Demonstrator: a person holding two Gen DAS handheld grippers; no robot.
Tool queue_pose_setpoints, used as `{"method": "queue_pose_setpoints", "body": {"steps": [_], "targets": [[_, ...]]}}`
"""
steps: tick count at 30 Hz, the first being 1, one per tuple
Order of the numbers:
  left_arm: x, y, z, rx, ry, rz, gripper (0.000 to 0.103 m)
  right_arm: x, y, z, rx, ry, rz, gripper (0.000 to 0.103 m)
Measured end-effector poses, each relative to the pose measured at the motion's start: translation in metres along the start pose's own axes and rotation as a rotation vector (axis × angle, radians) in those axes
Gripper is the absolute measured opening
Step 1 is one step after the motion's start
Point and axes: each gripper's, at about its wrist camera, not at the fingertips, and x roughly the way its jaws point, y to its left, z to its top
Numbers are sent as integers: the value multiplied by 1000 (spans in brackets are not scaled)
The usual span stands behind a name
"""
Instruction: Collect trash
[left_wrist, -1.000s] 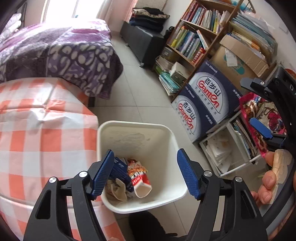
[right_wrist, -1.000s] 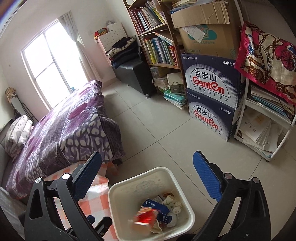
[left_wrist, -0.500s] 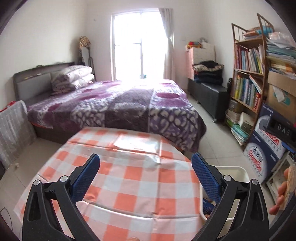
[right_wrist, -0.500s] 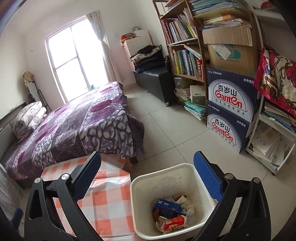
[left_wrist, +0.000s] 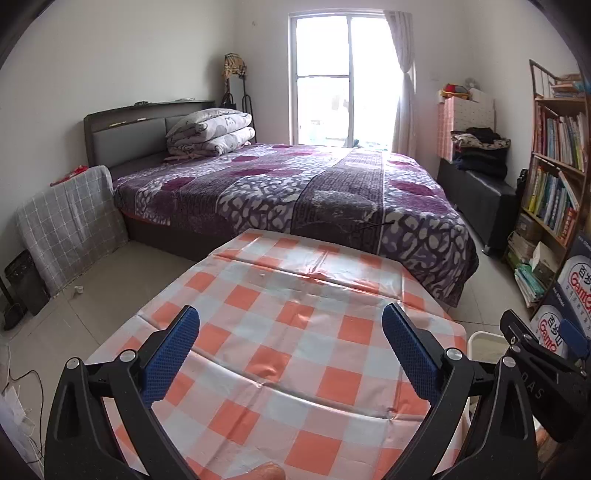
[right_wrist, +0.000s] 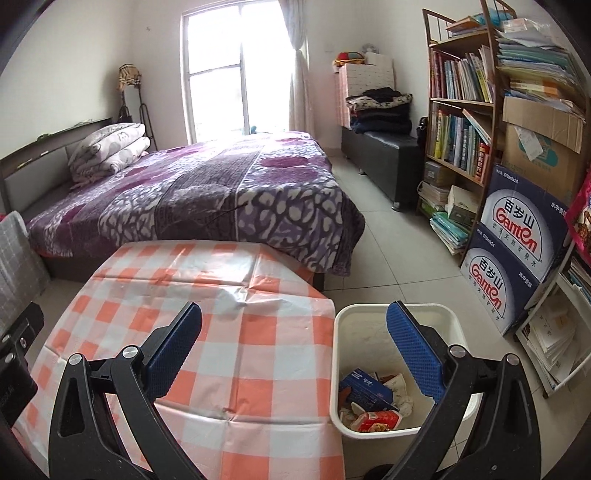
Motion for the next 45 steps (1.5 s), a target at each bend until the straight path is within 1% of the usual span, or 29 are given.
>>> {"method": "queue_pose_setpoints", "body": {"steps": [6, 9, 12, 16, 24, 29, 45], "targets": [[5, 13, -4, -17, 36, 42, 96, -4, 18, -2, -23, -38, 15, 96], [12, 14, -7, -13, 54, 57, 96, -1, 17, 0, -12, -25, 23, 96], [18, 13, -9, -18, 77, 57, 96, 1, 12, 2, 13, -2, 34, 96], [18, 8, -11, -1, 74, 59, 96, 3, 8, 3, 40, 17, 47, 96], [19, 4, -10, -9, 88, 41, 96, 8, 2, 5, 60, 37, 52, 96], [20, 6, -9, -27, 103, 24, 96, 11, 4, 5, 50, 47, 51, 96], [21, 8, -8, -41, 112, 33, 96, 12, 10, 3, 14, 51, 50, 96]]}}
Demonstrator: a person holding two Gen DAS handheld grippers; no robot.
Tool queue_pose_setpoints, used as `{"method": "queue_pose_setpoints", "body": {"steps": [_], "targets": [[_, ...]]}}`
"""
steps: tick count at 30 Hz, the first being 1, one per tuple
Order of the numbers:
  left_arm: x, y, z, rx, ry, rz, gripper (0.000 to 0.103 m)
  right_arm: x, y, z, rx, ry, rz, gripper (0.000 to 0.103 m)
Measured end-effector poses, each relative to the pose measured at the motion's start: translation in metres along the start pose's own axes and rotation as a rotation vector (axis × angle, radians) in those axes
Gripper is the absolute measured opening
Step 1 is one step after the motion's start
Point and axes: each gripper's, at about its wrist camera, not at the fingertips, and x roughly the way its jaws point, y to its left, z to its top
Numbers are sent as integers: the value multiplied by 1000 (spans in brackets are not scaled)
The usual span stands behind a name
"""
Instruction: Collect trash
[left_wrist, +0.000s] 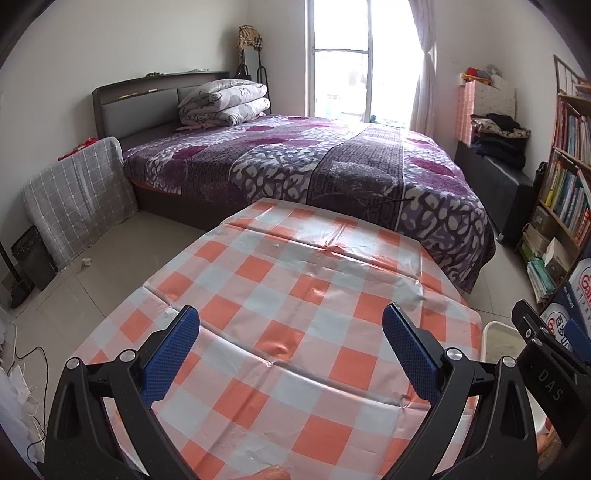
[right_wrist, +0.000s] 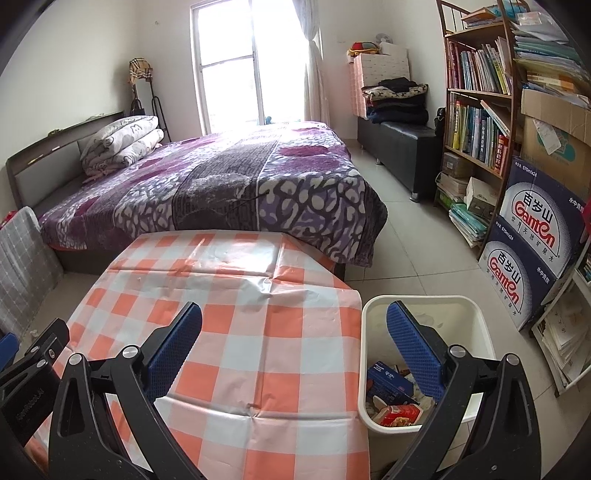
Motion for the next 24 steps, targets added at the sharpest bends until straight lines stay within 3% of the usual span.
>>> {"method": "queue_pose_setpoints", "body": {"steps": [24], "targets": [[2, 1, -1, 3, 3, 2, 96, 1, 0, -1, -3, 11, 1, 96]]}}
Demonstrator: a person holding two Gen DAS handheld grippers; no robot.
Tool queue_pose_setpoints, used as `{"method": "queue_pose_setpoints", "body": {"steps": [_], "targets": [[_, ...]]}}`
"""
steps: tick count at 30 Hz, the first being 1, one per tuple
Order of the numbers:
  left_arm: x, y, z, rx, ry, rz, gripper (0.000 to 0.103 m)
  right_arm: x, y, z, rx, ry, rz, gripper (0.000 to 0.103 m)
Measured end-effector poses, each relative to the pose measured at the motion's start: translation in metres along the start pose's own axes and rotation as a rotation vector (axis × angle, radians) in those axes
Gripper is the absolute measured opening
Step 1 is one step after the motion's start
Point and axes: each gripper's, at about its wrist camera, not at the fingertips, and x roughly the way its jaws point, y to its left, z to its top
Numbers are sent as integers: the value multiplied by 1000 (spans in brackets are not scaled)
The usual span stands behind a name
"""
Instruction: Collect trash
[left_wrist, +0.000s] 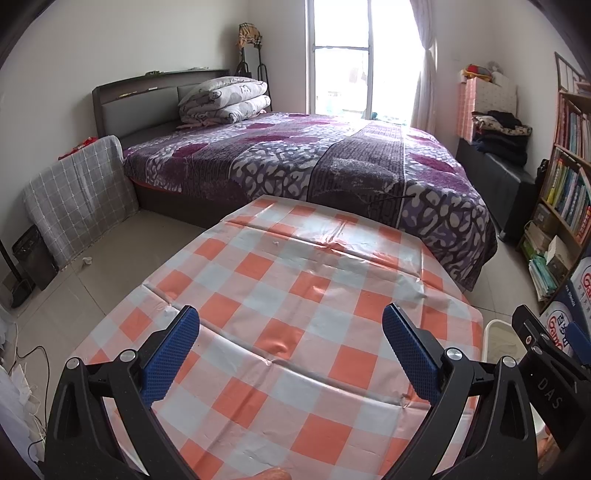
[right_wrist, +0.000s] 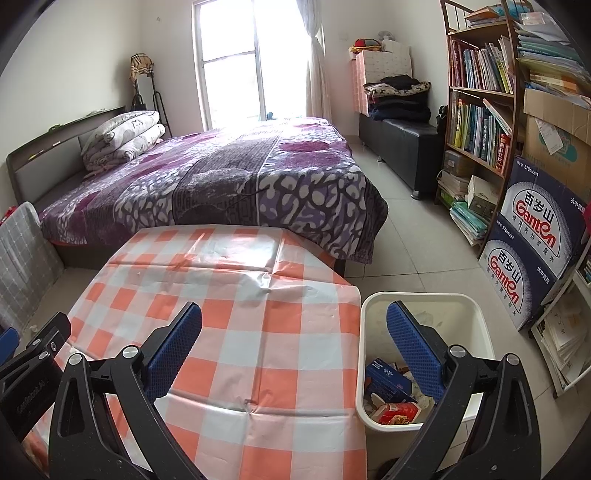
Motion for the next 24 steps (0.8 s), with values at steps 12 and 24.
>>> {"method": "queue_pose_setpoints", "body": {"steps": [12, 24], "targets": [[0, 2, -3, 1, 1, 7, 96, 3, 0, -7, -11, 18, 7, 96], [-1, 10, -6, -12, -12, 0, 95, 6, -2, -10, -18, 36, 5, 96]]}}
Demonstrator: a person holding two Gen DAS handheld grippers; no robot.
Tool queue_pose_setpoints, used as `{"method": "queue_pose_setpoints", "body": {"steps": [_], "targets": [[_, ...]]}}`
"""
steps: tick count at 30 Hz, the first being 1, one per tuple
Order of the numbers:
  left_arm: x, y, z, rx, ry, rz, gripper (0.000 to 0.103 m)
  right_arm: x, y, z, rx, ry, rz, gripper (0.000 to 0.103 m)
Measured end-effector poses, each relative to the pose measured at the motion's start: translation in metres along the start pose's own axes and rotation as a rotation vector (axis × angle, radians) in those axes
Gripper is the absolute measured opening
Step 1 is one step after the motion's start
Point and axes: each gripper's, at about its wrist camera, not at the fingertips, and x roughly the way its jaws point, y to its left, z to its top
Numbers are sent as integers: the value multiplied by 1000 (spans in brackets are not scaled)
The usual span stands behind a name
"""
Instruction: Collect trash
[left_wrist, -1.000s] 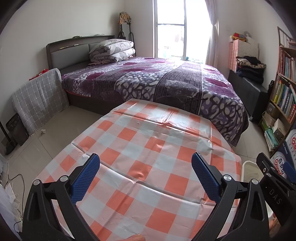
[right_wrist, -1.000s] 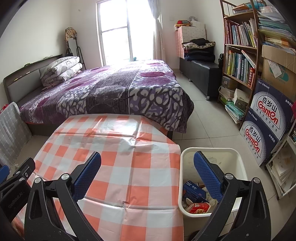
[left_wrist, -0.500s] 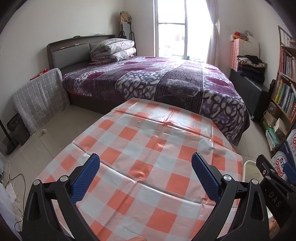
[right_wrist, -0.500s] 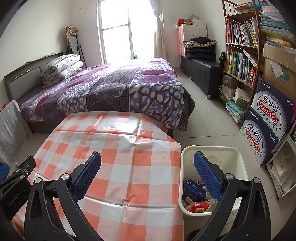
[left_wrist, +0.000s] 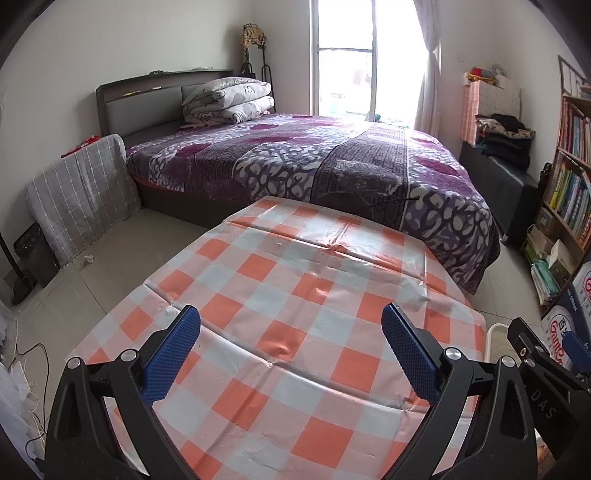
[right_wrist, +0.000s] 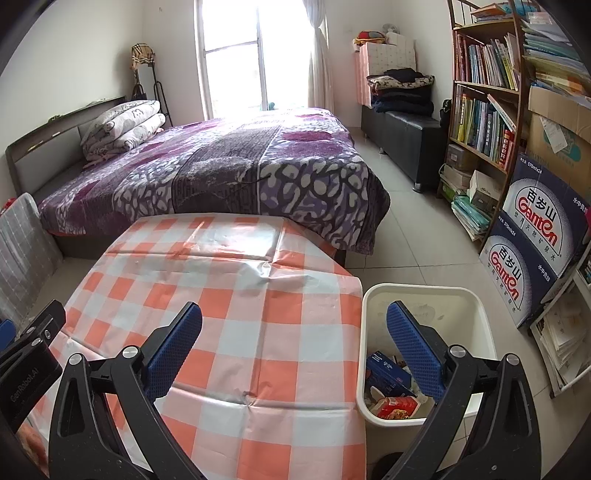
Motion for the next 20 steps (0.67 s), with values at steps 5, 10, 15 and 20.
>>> {"method": "queue_pose_setpoints", "body": {"steps": [5, 10, 15, 20], "targets": [[-3, 1, 0, 21, -4, 1, 94, 1, -2, 1, 2, -2, -1, 96], [-2, 1, 0, 28, 1, -3, 93, 1, -3, 1, 4, -4, 2, 96], [1, -2, 4, 26, 10, 1, 94, 1, -4, 2, 4, -2, 3, 96], [2, -5, 3, 30, 23, -2, 95, 2, -3, 4, 4, 2, 1, 96]]}}
